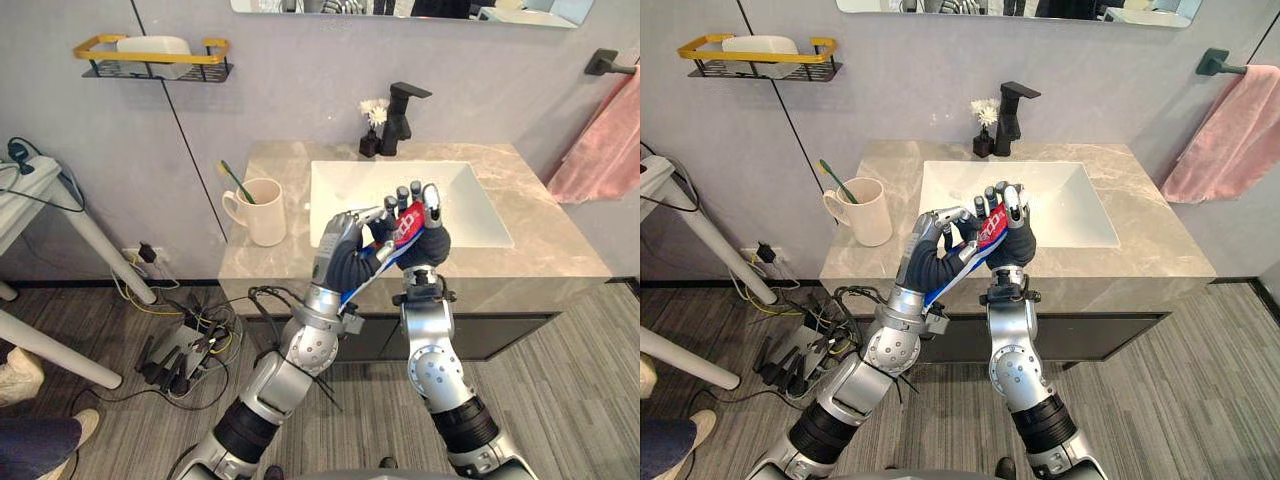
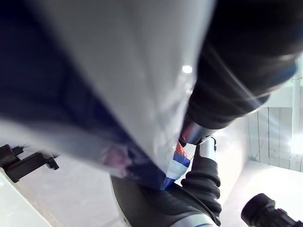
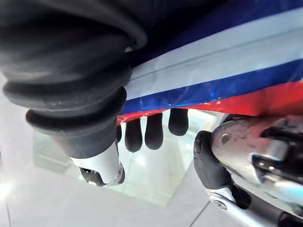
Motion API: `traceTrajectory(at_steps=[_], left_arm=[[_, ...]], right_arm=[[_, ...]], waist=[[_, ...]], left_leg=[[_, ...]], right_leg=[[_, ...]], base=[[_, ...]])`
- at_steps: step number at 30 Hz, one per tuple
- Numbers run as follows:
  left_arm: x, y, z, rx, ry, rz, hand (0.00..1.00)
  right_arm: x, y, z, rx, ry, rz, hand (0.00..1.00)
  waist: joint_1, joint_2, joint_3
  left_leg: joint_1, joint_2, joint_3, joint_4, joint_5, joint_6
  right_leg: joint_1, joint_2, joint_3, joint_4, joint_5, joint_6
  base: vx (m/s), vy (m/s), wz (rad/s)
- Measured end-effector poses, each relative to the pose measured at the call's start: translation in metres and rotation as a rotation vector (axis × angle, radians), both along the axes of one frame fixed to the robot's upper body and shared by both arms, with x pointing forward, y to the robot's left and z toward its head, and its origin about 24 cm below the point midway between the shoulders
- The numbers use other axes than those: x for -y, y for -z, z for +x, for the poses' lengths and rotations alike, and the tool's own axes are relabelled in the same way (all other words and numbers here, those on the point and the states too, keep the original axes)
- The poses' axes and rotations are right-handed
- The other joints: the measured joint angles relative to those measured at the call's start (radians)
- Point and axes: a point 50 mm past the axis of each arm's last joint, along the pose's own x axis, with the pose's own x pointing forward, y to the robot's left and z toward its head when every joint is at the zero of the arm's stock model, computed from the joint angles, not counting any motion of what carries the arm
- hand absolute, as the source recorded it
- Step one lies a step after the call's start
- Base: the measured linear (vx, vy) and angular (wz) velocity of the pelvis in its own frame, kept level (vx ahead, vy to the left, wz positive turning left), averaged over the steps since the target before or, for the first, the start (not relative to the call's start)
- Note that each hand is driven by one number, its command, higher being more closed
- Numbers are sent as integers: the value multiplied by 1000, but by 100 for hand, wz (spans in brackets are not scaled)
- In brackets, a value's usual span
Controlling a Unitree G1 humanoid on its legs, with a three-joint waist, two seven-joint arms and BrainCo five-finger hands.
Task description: Organize washtable
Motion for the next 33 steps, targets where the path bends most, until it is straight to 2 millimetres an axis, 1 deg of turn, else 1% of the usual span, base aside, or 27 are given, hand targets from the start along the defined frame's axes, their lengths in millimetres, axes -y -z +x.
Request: traceTrajectory(at_steps=[8,11,12,14,17,19,21,22,25,28,30,32,33], left_arm=[[-3,0,2,-2,-22,-6,100],[-4,0,2,-3,-26,-8,100],[-5,0,2,-3,-31,-10,0],[-9,-1,4,2,-54,-21,0],[-15,-2,7,9,-89,-36,0],[-17,-3,7,13,-103,-44,0],[-19,-3,8,14,-115,-53,0],[-19,-4,8,13,-118,-58,0],[-21,-5,9,12,-130,-72,0],[-30,-10,11,27,-174,-97,0],[-40,-15,9,48,-213,-124,0],[-49,-16,3,58,-254,-161,0],[-55,-14,-1,52,-280,-174,0]], right_arm=[[1,-1,0,-16,38,19,100],[7,-2,0,-26,104,7,100],[10,-2,1,-32,130,3,100],[19,-3,1,-41,192,2,100],[40,-4,3,-61,315,4,100],[50,-8,4,-55,370,14,100],[60,-15,6,-39,431,23,100],[66,-20,7,-25,461,31,100],[71,-30,10,2,490,50,100],[77,-44,14,46,526,58,100],[80,-54,19,74,552,68,100],[84,-66,24,107,567,71,100],[87,-76,28,134,581,67,100]], waist=[[0,1,0],[1,1,0],[2,1,0],[2,1,-1],[2,2,-1],[2,4,-2],[0,8,-5],[1,15,-10],[3,21,-12],[4,22,-12],[4,22,-12],[13,23,-12],[25,24,-11]], left_leg=[[-3,-1,-17,-4,7,0],[2,-1,-19,-16,15,0],[3,-1,-19,-16,15,0],[5,-1,-19,-16,16,0],[8,-1,-20,-16,17,-1],[10,-1,-20,-17,18,-1],[15,-1,-20,-24,22,-1],[21,-1,-21,-36,28,0],[23,0,-23,-36,29,0],[23,0,-27,-36,32,0],[23,0,-34,-36,35,0],[24,0,-39,-36,36,0],[25,-1,-45,-36,36,-1]], right_leg=[[4,-1,-16,0,-3,-2],[6,-1,-19,0,-3,-2],[7,-1,-19,0,-3,-2],[9,-1,-19,0,-3,-2],[12,-1,-19,0,-3,-2],[14,-1,-20,0,-3,-2],[16,-1,-20,0,-3,-2],[18,-1,-22,0,-3,-2],[22,-1,-27,0,-3,-2],[27,-1,-34,0,-3,-2],[31,-2,-41,0,-3,-2],[35,-2,-45,0,-3,-2],[38,-2,-47,0,-3,-2]], base=[[-6,-9,6],[-9,-12,2],[0,0,0],[0,0,0],[0,0,0],[0,0,0],[0,0,0],[-18,-14,3],[-17,-8,5],[-32,-12,6],[-31,-11,8],[-29,-12,8],[-24,-11,10]])
